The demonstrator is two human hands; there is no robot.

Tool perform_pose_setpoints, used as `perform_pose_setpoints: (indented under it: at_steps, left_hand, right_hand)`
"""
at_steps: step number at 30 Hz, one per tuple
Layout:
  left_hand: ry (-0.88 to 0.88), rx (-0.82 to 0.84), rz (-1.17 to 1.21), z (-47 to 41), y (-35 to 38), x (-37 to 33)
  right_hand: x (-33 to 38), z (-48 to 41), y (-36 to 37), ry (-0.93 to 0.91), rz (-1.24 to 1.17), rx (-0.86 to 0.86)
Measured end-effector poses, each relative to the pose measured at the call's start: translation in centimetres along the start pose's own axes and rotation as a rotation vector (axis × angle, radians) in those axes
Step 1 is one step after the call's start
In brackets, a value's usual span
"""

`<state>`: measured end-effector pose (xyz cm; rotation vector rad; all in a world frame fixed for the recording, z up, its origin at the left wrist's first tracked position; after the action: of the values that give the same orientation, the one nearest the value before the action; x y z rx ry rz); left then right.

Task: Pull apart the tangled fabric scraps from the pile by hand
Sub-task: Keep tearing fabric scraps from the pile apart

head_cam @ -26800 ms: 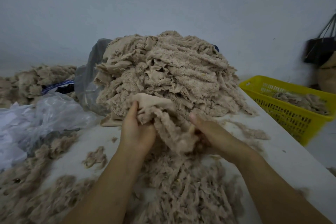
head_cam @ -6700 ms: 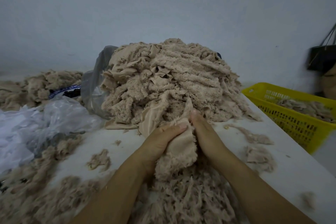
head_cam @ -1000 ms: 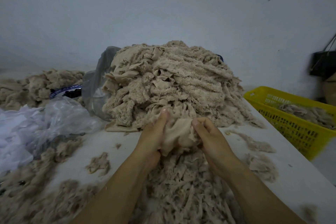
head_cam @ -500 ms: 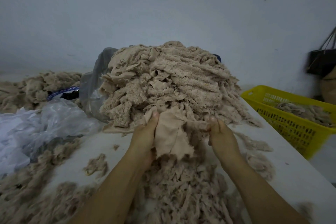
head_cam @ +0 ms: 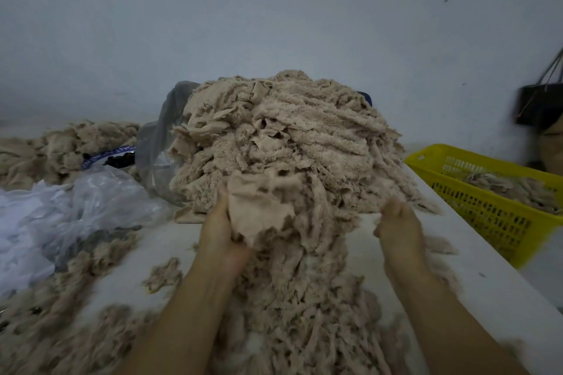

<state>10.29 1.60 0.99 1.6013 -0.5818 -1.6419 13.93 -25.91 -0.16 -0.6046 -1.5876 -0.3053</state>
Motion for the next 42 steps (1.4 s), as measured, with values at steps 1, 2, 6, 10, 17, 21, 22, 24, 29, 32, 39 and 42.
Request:
perform_pose_setpoints:
  at_steps: [1,2,6,10,17,21,22,24,29,32,39,42]
  left_hand:
    - [0.019,-0.005,-0.015,0.0,-0.2,-0.4]
    - [0.044,-0.003,-0.075,-0.1,-0.2,-0.6]
    - [0.098,0.003,-0.374,0.6,1.2,1.3]
    - [0.032,-0.037,-0.428,0.8,0.7,2.2]
    - [-0.053,0.094,-0.540,2.2,2.1,4.0]
    - [-0.071,0.045,-0.485,2.1,2.2,3.9]
    - [-0.072,0.050,-0.472,2.1,2.4,3.9]
    - [-0.080,0.070,-0.449,1.9,2.6,4.1]
    - [-0.108,0.112,-0.370,1.5,2.7,4.3]
    - [-0.137,0.135,-0.361,1.5,2.8,4.6]
    - [-0.138,0.205,-0.303,1.7,3.3,4.4]
    - [-0.087,0.222,-0.035,1.0,2.4,1.3]
  right_hand:
    - [-0.2,-0.5,-0.7,0.018,-0.023,-0.026]
    - [-0.2,-0.4,-0.8,-0.011,-0.018,-0.009]
    - [2.1,3.2,3.3,-0.255,0.042,0.335]
    - [4.0,6.4,5.0,-0.337,-0.060,0.544]
    - [3.9,7.8,6.4,-0.335,0.032,0.615]
    - [3.1,6.7,5.8,0.114,-0.462,0.568]
    - [3.1,6.5,5.7,0.221,-0.604,0.553]
    - [3.1,6.4,5.7,0.358,-0.766,0.514]
    - [2.5,6.2,5.8,0.447,-0.809,0.450]
    - [2.5,5.9,5.5,0.464,-0.824,0.421]
    - [1.7,4.9,4.3,0.454,-0.813,0.341]
    - [0.6,2.6,1.6,0.465,-0.873,0.248]
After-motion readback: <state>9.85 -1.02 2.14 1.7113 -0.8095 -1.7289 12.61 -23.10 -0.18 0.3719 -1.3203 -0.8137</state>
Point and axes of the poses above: each hand's wrist, its own z-axis away from the middle knuckle, its own y-axis out of the palm, x = y × z, the point moved 8 cm from there along -z, towards the middle knuckle, and after that the axes turned 3 degrees about -x, right-handed, at the moved point
